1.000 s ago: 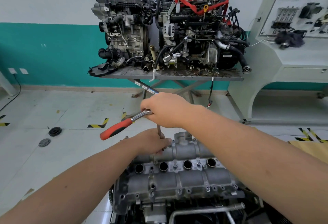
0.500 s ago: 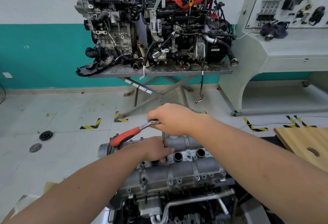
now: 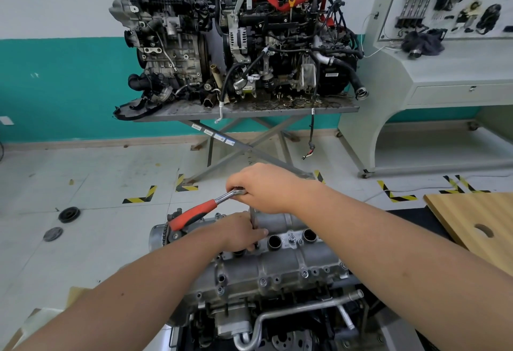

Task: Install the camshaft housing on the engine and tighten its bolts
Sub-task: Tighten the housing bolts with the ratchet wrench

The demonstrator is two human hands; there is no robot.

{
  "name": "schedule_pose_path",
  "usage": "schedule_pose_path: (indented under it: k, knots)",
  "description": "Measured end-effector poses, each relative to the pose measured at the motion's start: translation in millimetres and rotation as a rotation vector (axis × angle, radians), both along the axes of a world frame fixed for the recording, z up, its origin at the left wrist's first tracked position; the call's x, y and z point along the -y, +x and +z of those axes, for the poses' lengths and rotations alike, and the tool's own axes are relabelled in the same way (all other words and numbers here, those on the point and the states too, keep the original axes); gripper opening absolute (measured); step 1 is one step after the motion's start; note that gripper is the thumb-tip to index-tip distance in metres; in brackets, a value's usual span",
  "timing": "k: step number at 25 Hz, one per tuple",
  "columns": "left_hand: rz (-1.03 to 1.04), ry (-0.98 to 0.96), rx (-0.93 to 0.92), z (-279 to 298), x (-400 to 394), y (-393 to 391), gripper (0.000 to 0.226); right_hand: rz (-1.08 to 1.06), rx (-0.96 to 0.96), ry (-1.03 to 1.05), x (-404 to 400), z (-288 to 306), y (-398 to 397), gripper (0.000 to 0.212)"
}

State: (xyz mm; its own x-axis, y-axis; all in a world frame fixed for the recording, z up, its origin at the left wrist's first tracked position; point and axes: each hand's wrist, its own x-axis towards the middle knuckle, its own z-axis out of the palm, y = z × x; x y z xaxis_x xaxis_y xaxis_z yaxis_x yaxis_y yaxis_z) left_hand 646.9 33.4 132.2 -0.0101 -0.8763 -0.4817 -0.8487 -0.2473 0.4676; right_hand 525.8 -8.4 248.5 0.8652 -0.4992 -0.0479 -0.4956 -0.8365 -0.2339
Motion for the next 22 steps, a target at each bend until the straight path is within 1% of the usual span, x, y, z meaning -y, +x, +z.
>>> schedule_pose_path:
  k: [2, 7, 14, 19, 20, 22]
  knots:
    - [0.012, -0.005, -0.016, -0.7, 1.4, -0.1, 0.026, -0.006, 0.004, 0.005, 0.6, 0.7, -0.6, 0.020]
    - [0.030, -0.035, -0.006, -2.9, 5.8, 0.1, 0.030, -0.018, 0.010, 0.004, 3.6, 0.1, 0.4, 0.021]
    - [-0.017, -0.032, 0.021, -4.8, 7.2, -1.9, 0.032, -0.016, 0.025, 0.020, 8.9, -2.0, -0.8, 0.019]
    - [-0.089, -0.049, 0.131, -9.4, 0.3, -4.8, 0.046, 0.016, -0.035, 0.025, 5.5, -11.2, -6.8, 0.019]
    - [-0.088, -0.057, 0.133, -8.5, 0.3, -5.1, 0.046, 0.020, -0.028, 0.031, 4.8, -11.1, -7.2, 0.019]
    - [-0.057, -0.050, 0.059, -5.2, 2.3, -5.5, 0.040, 0.018, 0.009, 0.029, 6.7, -6.0, -5.4, 0.018]
